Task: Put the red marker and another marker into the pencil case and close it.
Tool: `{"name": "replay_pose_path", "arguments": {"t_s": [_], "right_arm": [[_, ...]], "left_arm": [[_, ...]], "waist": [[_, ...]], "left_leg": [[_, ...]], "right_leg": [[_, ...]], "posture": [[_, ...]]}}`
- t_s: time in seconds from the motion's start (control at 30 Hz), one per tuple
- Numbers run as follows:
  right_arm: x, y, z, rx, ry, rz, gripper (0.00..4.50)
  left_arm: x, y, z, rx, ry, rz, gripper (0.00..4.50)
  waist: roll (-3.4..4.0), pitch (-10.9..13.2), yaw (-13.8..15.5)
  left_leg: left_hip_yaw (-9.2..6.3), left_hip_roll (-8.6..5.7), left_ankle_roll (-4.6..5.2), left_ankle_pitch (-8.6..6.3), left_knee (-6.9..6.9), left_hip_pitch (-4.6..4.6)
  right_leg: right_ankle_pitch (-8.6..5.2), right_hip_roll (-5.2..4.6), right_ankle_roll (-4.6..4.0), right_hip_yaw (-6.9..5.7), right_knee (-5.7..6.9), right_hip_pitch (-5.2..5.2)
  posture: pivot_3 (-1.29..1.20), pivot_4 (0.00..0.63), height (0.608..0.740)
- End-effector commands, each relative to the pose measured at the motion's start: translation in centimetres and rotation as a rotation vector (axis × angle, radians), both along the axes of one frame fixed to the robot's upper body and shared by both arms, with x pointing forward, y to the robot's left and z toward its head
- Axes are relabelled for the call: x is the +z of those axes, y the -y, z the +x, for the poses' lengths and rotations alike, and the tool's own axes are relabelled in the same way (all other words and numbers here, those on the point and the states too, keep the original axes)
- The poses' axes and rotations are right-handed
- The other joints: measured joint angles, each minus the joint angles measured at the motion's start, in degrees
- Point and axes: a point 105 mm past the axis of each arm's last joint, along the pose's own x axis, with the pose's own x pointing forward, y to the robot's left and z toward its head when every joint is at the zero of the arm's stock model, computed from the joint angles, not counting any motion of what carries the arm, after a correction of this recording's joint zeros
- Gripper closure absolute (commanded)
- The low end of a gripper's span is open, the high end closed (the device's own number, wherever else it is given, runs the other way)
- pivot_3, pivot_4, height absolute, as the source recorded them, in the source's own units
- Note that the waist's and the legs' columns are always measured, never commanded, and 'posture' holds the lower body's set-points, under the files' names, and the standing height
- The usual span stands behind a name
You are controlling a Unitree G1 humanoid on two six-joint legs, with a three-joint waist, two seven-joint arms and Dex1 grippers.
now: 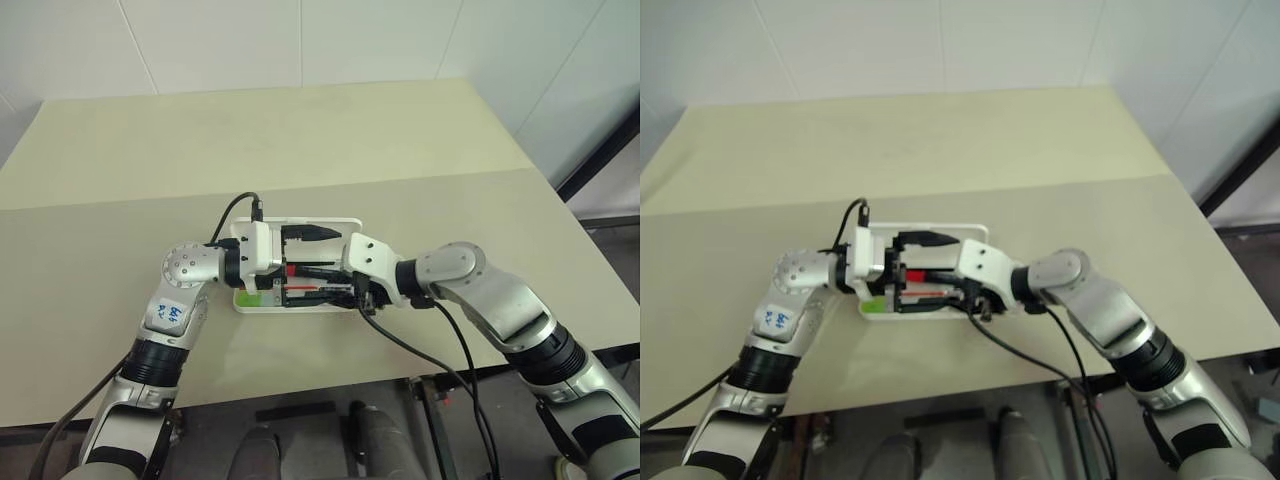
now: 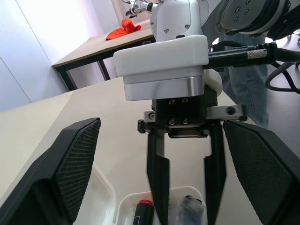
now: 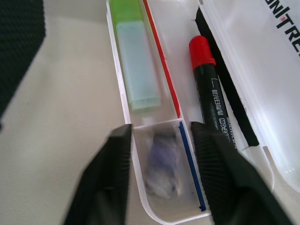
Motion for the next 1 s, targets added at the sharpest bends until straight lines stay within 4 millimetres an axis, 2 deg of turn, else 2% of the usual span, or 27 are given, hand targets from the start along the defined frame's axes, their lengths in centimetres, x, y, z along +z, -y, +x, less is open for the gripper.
{"name": "replay_pose_path", "arguments": {"t_s": [0.03,0.1,0.13,0.3,0.43,0.63,0.73,0.83,0.9,1.0], "right_arm": [[0.2,0.1,0.1,0.002,0.021,0.000,1.01],[0.3,0.2,0.2,-0.004,0.029,-0.002,0.21],[0.4,0.3,0.3,-0.006,0.031,-0.002,0.04],[1.4,0.4,-0.2,-0.012,0.048,0.012,0.04],[2.4,0.9,-1.8,-0.021,0.045,0.031,0.04],[3.2,3.1,-4.2,-0.082,0.025,0.025,0.04],[3.8,4.0,-4.8,-0.124,0.029,0.026,0.04],[5.1,5.2,-5.0,-0.178,0.049,0.044,0.04],[5.7,5.7,-5.2,-0.200,0.058,0.055,0.04],[8.0,6.6,-5.1,-0.255,0.114,0.124,0.04]], "left_arm": [[1.0,0.0,-0.2,0.000,0.042,-0.024,0.05],[1.1,0.0,-0.1,0.001,0.042,-0.025,0.05],[1.1,0.1,-0.1,0.001,0.043,-0.025,0.05],[1.1,0.1,-0.1,-0.002,0.039,-0.028,0.05],[0.9,0.1,-0.7,-0.026,0.012,-0.033,0.05],[0.9,0.0,-1.2,-0.053,-0.019,-0.045,0.05],[0.9,0.1,-1.3,-0.067,-0.028,-0.055,0.05],[1.2,0.2,-1.4,-0.081,-0.034,-0.076,0.05],[1.4,0.3,-1.5,-0.093,-0.033,-0.093,0.05],[2.7,0.4,-1.3,-0.090,-0.036,-0.148,0.05]], "waist": [[0.00,0.0,0.0],[0.00,0.0,0.0],[0.00,0.0,0.0],[0.00,0.0,0.0],[0.00,0.0,0.0],[0.00,0.0,0.2],[0.00,0.0,0.2],[0.00,0.0,0.0],[0.00,0.0,0.1],[0.00,0.0,0.1]], "left_leg": [[0.00,0.00,0.00,0.00,0.00,0.00],[0.00,0.00,0.00,0.00,0.00,0.00],[0.00,0.00,0.00,0.00,0.00,0.00],[0.00,0.00,0.00,0.00,0.00,0.00],[0.00,0.00,0.00,0.00,-0.01,-0.01],[0.00,0.00,0.00,-0.03,0.00,-0.04],[0.00,0.00,0.00,-0.03,0.00,-0.02],[0.01,0.00,0.00,-0.03,0.02,-0.02],[0.01,0.00,0.00,-0.02,0.04,-0.02],[0.01,0.00,0.00,-0.02,0.05,-0.02]], "right_leg": [[0.00,0.00,0.00,0.00,0.00,0.00],[0.00,0.00,0.00,0.00,0.00,0.00],[0.00,0.00,0.00,0.00,0.00,0.00],[0.04,0.00,0.07,0.00,0.00,0.00],[0.16,0.00,0.29,0.00,0.00,0.00],[0.18,-0.02,0.32,-0.01,-0.08,0.00],[0.17,-0.01,0.30,-0.01,-0.07,0.00],[0.13,-0.01,0.23,-0.01,-0.08,0.00],[-0.11,-0.01,-0.19,-0.01,-0.07,0.00],[-0.11,-0.01,-0.20,-0.01,-0.07,0.01]], "posture": [[0.00,0.150,0.740],[0.00,0.150,0.740],[0.00,0.150,0.740],[0.00,0.150,0.740],[0.00,0.150,0.740],[0.00,0.150,0.740],[0.00,0.150,0.740],[0.00,0.150,0.740],[0.00,0.150,0.740],[0.00,0.150,0.740]]}}
